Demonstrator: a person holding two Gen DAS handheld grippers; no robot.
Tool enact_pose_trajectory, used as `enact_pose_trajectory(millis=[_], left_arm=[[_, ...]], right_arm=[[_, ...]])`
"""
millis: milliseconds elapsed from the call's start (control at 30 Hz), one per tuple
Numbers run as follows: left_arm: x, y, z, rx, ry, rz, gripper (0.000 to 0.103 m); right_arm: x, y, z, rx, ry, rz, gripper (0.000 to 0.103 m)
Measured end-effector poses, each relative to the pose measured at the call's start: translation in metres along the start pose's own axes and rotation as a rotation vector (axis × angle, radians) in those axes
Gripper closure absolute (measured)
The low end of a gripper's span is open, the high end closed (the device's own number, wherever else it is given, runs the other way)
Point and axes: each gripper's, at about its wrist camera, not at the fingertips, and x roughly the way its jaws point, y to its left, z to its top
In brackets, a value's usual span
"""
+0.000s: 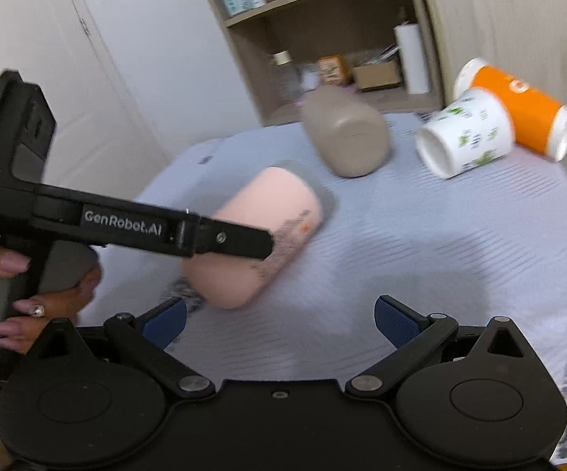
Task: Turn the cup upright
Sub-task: 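Rotate the left tool to tilt the pink bottle upright, lid up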
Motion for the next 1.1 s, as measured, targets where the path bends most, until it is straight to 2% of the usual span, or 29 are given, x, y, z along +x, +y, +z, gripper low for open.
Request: enact_pose_trajectory(millis=[100,333,467,667,800,933,1100], left_arm=[[-0.009,0.013,0.007,-0.01,0.024,-0.044,0.021],[0.0,0.052,0.029,-0.072,0.098,-0.153,0.022],[0.018,0.067,0.036,-0.132,0.132,-0.227,0.024],[0.034,0.075,0.039,-0.179,0.134,-0.365,0.027],[0.04,0.073,0.039,-0.167,0.143,-0.338,0.033],[0.041,0.073,0.038,-0.166,0.15,-0.359,0.038],[0.041,0.075,0.037,-0.179,0.16,-0.393,0.045]], right_arm=[[0.008,0.004,0.008,0.022,0.038,0.058,0.0],[0.041,0.005,0.038,0.13,0.145,0.144,0.0],[0.057,0.001,0.051,0.161,0.2,0.144,0.0],[0.074,-0.009,0.06,0.219,0.263,0.129,0.0],[0.08,-0.011,0.062,0.23,0.275,0.135,0.002],[0.082,-0.009,0.065,0.215,0.281,0.13,0.018],[0.08,-0.01,0.065,0.212,0.28,0.149,0.02]])
